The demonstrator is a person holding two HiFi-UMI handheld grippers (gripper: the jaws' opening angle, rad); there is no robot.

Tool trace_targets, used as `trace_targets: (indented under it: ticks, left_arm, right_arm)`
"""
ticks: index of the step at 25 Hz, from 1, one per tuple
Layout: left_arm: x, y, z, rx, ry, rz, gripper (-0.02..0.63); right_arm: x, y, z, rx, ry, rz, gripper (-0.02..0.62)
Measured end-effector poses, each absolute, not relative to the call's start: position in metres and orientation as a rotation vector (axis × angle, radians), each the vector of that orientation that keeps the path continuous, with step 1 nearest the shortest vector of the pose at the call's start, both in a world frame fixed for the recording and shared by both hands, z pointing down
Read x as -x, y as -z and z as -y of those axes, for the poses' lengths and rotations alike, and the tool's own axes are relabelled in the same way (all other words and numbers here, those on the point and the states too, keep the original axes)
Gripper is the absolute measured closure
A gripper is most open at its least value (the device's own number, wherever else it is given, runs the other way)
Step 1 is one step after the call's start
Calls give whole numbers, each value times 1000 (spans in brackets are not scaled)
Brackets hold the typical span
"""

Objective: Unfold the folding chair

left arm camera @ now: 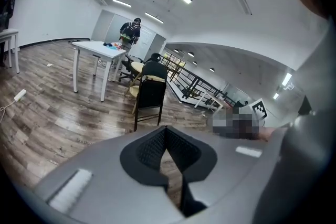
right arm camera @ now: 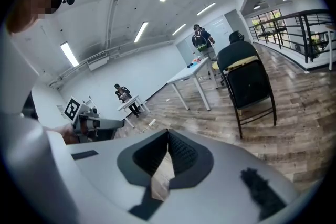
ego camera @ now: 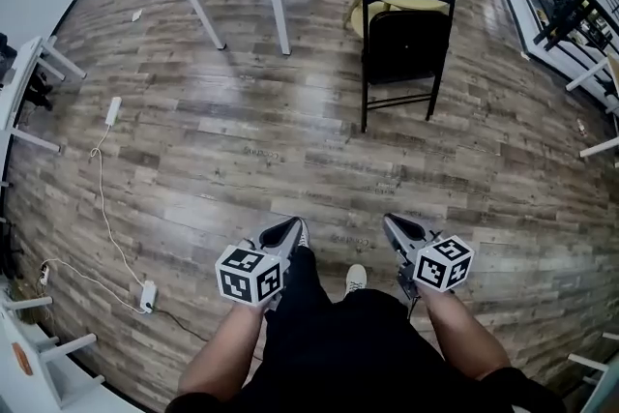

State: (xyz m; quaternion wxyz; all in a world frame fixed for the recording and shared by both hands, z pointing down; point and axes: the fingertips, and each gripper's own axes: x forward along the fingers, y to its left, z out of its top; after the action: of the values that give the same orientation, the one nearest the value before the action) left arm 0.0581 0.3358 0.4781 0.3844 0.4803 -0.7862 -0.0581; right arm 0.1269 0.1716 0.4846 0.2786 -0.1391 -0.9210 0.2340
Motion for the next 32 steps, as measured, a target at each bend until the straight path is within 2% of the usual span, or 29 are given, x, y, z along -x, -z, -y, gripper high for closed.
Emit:
trace_targets:
  ticks: [15, 32]
  left_arm:
    - [66, -489, -376, -1219, 93, 2038, 598]
    - [155, -459, -404, -1277, 68, 2108, 598]
  right_arm:
    - [-12, -514, -211, 359, -595, 2381, 588]
    - [72, -454, -231, 303, -509, 2530, 589]
